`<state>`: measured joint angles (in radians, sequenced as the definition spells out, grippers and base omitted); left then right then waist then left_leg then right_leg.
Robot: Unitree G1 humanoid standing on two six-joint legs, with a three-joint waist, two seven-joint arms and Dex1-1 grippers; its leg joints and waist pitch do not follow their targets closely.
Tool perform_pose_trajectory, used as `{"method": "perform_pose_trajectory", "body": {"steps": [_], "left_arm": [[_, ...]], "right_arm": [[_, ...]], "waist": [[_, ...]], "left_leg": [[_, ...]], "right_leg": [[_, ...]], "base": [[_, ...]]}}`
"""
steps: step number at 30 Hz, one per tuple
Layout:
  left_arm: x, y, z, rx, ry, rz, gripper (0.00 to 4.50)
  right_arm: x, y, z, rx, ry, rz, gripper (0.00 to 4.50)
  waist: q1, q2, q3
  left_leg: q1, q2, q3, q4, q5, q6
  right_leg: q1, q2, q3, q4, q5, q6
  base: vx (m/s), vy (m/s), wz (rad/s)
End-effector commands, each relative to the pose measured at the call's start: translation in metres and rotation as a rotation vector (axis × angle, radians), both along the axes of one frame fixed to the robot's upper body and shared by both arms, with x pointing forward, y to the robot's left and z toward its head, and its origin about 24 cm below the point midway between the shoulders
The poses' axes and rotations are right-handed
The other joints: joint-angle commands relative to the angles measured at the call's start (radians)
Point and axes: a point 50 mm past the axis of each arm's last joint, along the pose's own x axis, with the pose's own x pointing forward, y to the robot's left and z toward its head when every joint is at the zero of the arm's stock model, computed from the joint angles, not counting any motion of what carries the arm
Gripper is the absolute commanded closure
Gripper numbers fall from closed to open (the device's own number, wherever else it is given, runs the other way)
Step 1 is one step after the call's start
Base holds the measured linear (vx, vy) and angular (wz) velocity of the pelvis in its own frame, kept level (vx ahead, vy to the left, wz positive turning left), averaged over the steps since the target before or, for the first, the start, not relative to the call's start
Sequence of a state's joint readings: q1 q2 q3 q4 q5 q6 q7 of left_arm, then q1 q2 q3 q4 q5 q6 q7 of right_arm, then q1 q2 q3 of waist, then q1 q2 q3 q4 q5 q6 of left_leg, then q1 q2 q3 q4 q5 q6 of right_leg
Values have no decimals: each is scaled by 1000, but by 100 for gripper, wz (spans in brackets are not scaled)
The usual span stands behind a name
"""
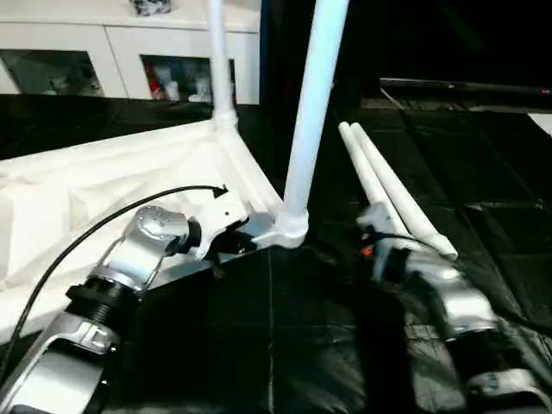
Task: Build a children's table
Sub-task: Rotate leg to tighten
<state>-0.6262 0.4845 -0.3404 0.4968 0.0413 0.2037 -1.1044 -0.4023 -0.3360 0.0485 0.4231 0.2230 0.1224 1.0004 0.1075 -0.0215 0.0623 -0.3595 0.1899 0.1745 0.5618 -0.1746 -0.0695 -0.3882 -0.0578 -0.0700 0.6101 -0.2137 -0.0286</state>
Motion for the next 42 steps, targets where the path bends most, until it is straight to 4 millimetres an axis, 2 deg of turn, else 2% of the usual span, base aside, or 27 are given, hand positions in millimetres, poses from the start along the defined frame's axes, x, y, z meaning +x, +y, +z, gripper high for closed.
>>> {"method": "perform_pose_trajectory", "body": {"steps": [1, 3, 6, 7, 12, 17, 18, 24, 25, 29, 37, 40, 42], "left_arm": [[-8, -3, -7, 37, 25, -116, 450], [-10, -2, -6, 31, 34, -145, 450], [-15, -2, -5, 25, 46, -190, 450], [-15, -3, -5, 26, 48, -202, 450], [-24, -5, -6, 41, 69, -301, 450], [-28, -8, -6, 40, 79, -341, 450], [-28, -8, -6, 41, 79, -346, 450], [-29, -10, -3, 41, 79, -365, 450], [-30, -10, -3, 42, 78, -368, 450], [-30, -9, -3, 46, 80, -371, 450], [-31, -8, -4, 49, 84, -366, 450], [-31, -7, -4, 51, 83, -363, 450], [-31, -7, -4, 52, 83, -361, 450]], "right_arm": [[-4, -2, 6, -34, -23, 51, 1], [-8, -1, 7, -48, -22, 93, 1], [-15, 4, 6, -65, -7, 174, 1], [-17, 6, 6, -70, -4, 186, 1], [-16, 14, -1, -106, 11, 213, 1], [-14, 19, -4, -97, 32, 223, 1], [-13, 20, -4, -93, 37, 226, 1], [-12, 27, -5, -68, 55, 261, 1], [-11, 29, -4, -63, 57, 270, 17], [-12, 33, -5, -42, 67, 292, 31], [-9, 35, -6, -14, 79, 296, 98], [-9, 36, -7, -8, 81, 298, 133], [-9, 36, -7, -5, 82, 299, 141]], "waist": [[3, 8, -68], [9, 6, -69], [12, 8, -68], [14, 4, -68], [17, 2, -67], [23, 4, -69], [27, 2, -70], [31, 1, -72], [32, 2, -72], [33, 1, -74], [33, 2, -73], [33, 2, -75], [33, 1, -75]], "left_leg": [[9, 47, -12, -51, -118, 58], [9, 47, -10, -49, -115, 60], [8, 49, -11, -50, -122, 58], [8, 50, -11, -50, -129, 57], [10, 50, -11, -51, -139, 41], [11, 50, -10, -48, -121, 42], [12, 50, -9, -47, -116, 44], [9, 48, -10, -45, -113, 39], [9, 48, -10, -45, -112, 40], [8, 49, -10, -43, -94, 47], [8, 48, -10, -43, -112, 38], [8, 48, -10, -41, -101, 39], [7, 47, -10, -41, -98, 40]], "right_leg": [[56, -88, 57, -61, -4, -217], [56, -89, 56, -59, -2, -217], [55, -90, 55, -59, -18, -221], [54, -91, 55, -59, -30, -220], [52, -93, 56, -61, -77, -212], [52, -92, 56, -56, -45, -217], [51, -91, 56, -55, -34, -216], [53, -92, 56, -51, -37, -212], [53, -91, 55, -50, -33, -213], [53, -89, 54, -45, 0, -220], [53, -91, 54, -48, -42, -214], [53, -90, 54, -45, -22, -217], [54, -90, 54, -44, -12, -218]], "base": [[0, 0, 0], [0, 0, 0], [0, 0, 0], [0, 0, 0], [0, 0, 0], [0, 0, 0], [0, 0, 0], [0, 0, 0], [0, 0, 0], [0, 0, 0], [0, 0, 0], [0, 0, 0], [0, 0, 0]]}}
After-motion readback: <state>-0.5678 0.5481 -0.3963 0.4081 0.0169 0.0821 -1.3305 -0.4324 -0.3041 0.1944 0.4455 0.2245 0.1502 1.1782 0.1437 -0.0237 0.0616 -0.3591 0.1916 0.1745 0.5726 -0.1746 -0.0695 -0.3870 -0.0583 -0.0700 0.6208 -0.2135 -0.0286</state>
